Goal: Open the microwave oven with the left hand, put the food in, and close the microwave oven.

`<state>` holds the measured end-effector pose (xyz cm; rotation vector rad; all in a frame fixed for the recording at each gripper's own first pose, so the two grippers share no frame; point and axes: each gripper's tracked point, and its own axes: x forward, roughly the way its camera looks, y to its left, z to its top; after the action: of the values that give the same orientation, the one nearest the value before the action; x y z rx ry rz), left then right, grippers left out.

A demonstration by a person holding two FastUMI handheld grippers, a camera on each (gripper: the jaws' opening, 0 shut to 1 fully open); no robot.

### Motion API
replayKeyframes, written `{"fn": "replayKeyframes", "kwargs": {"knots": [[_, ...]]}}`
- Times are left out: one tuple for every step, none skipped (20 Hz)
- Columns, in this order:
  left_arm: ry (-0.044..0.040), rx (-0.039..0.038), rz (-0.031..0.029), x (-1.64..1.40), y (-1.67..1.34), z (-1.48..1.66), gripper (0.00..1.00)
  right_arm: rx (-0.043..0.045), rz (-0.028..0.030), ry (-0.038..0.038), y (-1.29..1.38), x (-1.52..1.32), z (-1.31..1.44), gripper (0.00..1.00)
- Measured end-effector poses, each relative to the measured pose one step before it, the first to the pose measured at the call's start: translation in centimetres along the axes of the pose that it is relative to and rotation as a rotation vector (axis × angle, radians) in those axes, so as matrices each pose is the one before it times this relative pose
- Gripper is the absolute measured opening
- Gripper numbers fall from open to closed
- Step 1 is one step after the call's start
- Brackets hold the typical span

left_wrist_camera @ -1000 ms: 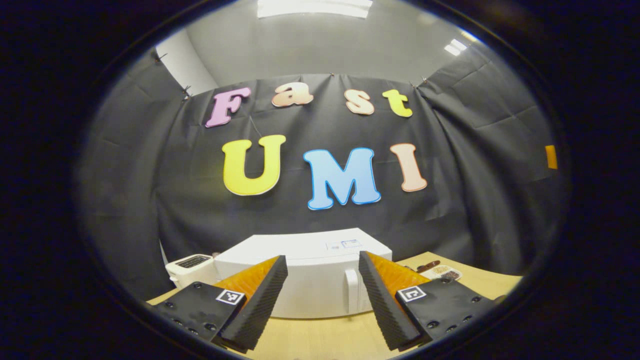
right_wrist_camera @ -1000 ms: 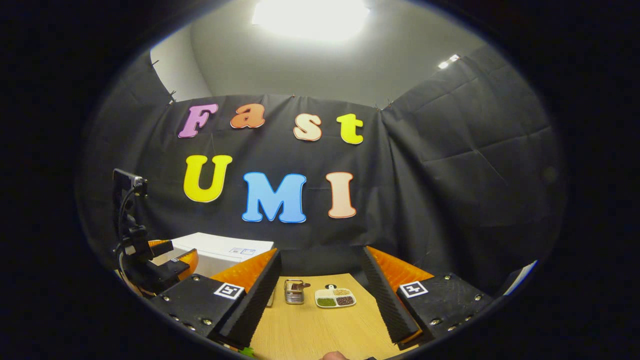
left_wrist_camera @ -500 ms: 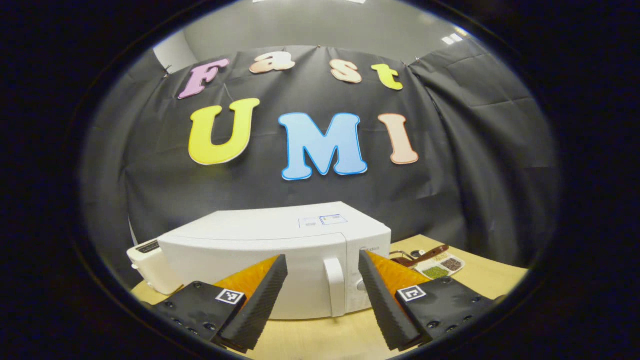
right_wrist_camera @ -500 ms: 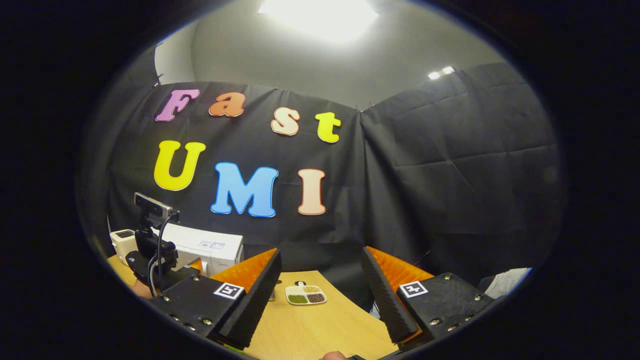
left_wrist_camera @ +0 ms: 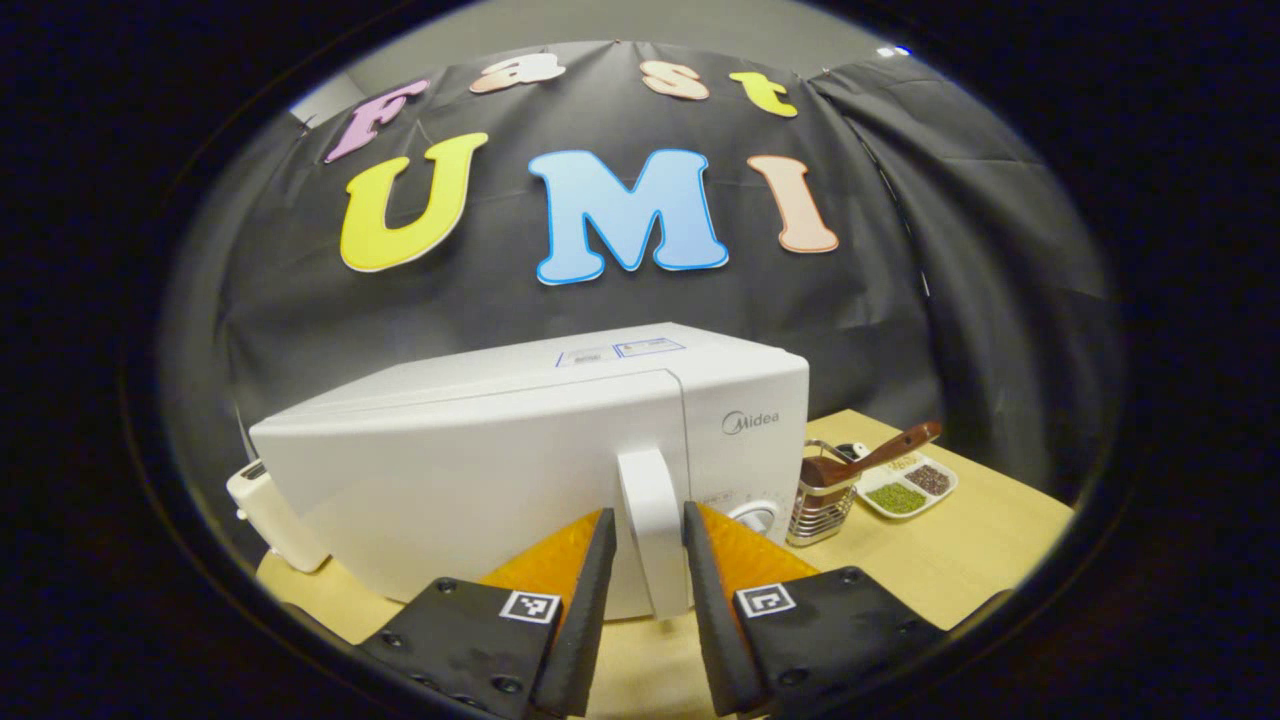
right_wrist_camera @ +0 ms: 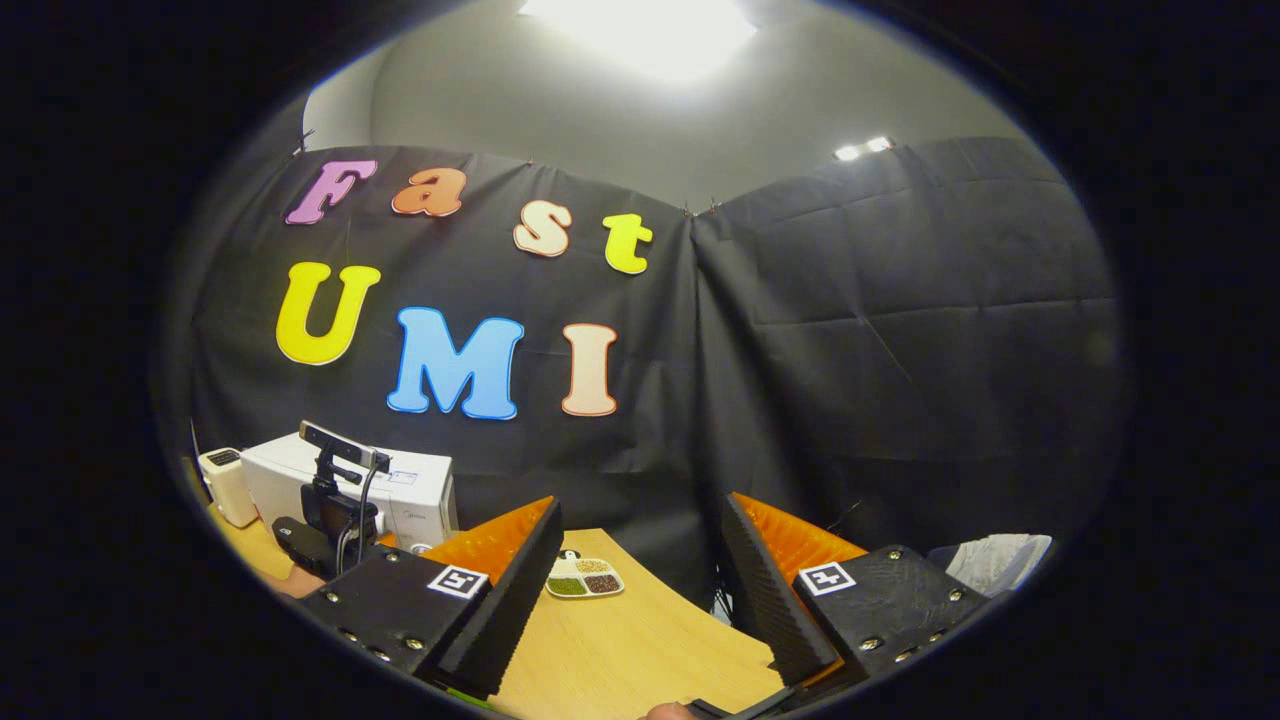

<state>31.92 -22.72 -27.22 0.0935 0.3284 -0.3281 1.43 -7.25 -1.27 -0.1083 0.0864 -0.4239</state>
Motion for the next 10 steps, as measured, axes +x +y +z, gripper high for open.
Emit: {"fn": "replayKeyframes", "kwargs": {"knots": [[-0.00067,0.00207,-0.00987,0.184,-0.255,0.059,0.44,-0.00101,-0.00713,-0.00104,-0.193,-0.063,0.103,0.97],[0.00244,0.00678,0.0058,-0.092,0.033,-0.147,0.41,0.00088,-0.00623,-0.00121,-0.259,-0.04,0.024,0.97],[0.00257,0.00355,-0.00116,-0.059,0.015,0.025,0.37,0.00212,-0.00456,0.00086,-0.093,-0.088,-0.022,0.97],[-0.00002,-0.00548,-0.00596,-0.05,-0.096,-0.075,0.35,0.00175,-0.00137,0.00257,-0.089,-0.085,-0.078,0.97],[-0.00128,-0.01439,-0.01058,-0.089,-0.085,0.125,0.32,0.0003,0.00048,0.00399,-0.045,-0.145,-0.126,0.97],[0.00503,-0.00251,-0.00876,-0.121,0.02,0.017,0.29,0.0,0.00198,0.00125,-0.084,-0.166,-0.029,0.97],[0.004,0.00556,-0.00355,-0.007,0.034,0.018,0.25,0.00008,0.00253,-0.00143,0.047,-0.117,0.035,0.97],[0.00302,0.00286,-0.00032,-0.019,0.002,-0.018,0.21,-0.00062,0.00072,-0.00298,-0.166,-0.214,0.114,0.97],[0.00969,0.0046,-0.00151,-0.066,0.017,-0.02,0.19,-0.00014,0.00036,-0.00503,-0.128,-0.172,0.151,0.97],[0.01022,-0.00724,0.00181,-0.174,0.061,-0.072,0.19,0.00053,0.00107,-0.00583,-0.105,-0.19,0.141,0.97]]}}
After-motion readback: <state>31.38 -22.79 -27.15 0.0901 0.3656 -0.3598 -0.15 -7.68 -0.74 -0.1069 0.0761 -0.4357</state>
